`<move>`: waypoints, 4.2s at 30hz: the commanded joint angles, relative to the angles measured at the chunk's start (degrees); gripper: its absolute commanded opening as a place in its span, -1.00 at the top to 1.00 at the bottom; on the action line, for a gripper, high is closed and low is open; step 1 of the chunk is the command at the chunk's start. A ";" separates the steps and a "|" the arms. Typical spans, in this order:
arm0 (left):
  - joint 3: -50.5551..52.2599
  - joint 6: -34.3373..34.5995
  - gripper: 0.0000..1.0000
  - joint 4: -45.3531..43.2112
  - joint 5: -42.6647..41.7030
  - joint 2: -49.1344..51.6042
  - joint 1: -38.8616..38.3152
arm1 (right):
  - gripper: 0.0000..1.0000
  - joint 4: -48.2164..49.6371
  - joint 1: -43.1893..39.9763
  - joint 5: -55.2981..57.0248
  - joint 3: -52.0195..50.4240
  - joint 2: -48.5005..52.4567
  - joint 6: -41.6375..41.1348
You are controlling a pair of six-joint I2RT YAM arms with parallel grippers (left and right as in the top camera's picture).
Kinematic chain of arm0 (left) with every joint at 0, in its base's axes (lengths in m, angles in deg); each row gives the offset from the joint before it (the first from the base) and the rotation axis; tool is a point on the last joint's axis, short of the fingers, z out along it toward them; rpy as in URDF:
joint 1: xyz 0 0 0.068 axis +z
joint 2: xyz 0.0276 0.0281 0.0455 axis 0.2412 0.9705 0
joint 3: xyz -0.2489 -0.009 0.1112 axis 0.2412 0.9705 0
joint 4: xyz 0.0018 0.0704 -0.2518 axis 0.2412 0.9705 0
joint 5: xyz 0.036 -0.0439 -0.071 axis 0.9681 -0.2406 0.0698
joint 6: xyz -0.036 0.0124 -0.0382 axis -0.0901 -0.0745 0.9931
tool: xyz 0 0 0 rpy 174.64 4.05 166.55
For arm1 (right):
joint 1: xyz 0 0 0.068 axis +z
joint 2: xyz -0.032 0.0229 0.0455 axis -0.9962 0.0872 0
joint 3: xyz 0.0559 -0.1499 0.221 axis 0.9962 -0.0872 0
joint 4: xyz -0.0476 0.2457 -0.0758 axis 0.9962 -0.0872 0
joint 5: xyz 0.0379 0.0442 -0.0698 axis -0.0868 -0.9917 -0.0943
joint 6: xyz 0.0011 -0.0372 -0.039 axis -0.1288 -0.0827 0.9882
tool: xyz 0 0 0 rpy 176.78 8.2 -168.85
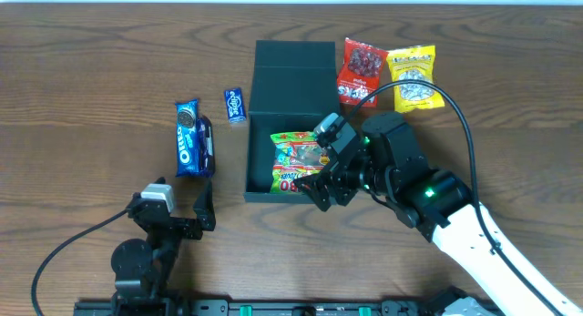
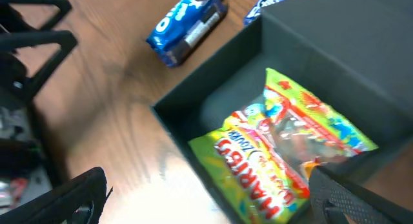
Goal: Pack container
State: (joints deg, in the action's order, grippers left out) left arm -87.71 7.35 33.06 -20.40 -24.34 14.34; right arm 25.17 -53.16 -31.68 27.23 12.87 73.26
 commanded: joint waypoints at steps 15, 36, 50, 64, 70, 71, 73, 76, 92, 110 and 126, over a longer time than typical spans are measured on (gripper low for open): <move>-10.91 1.70 -0.91 -7.72 3.74 18.08 0.35 | -0.98 7.45 -6.99 14.01 0.68 -0.07 -5.09; -56.81 -2.12 -0.90 10.60 17.03 88.28 0.35 | -0.98 16.61 -18.71 14.43 0.68 3.80 -3.96; -56.70 -2.23 -0.93 7.93 16.98 100.04 0.35 | -0.98 16.61 -18.73 14.49 0.68 4.55 -4.22; -56.70 -2.99 -0.30 6.75 21.97 105.81 0.39 | -0.98 16.55 -18.82 14.49 0.68 4.55 -4.24; -56.70 -2.99 -0.12 6.71 22.86 105.81 0.39 | -0.98 16.59 -18.82 16.41 0.68 4.55 -4.87; -56.70 -2.99 -0.09 6.71 22.86 105.81 0.39 | -0.98 16.61 -18.82 16.41 0.68 4.55 -4.90; -56.70 -2.99 0.02 6.73 22.86 105.81 0.39 | -0.99 16.65 -18.82 16.50 0.68 4.55 -4.87; -56.70 -2.99 0.15 6.71 21.86 105.81 0.39 | -0.98 16.70 -18.82 17.51 0.68 4.55 -4.90; -68.43 -2.95 0.59 11.72 14.36 99.80 -0.92 | -0.99 17.35 -25.42 17.88 0.70 4.55 -8.33; -71.30 1.05 0.63 23.52 13.84 96.28 -26.03 | -0.98 18.34 -27.80 17.86 0.70 4.55 -8.31; -71.21 10.58 -0.25 30.95 18.16 96.50 -29.33 | -0.98 18.29 -27.80 17.79 0.70 4.55 -8.31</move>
State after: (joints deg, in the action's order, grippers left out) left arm -158.18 16.53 64.25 -4.49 72.46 -14.97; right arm 43.38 -79.70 -13.98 27.23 17.35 65.83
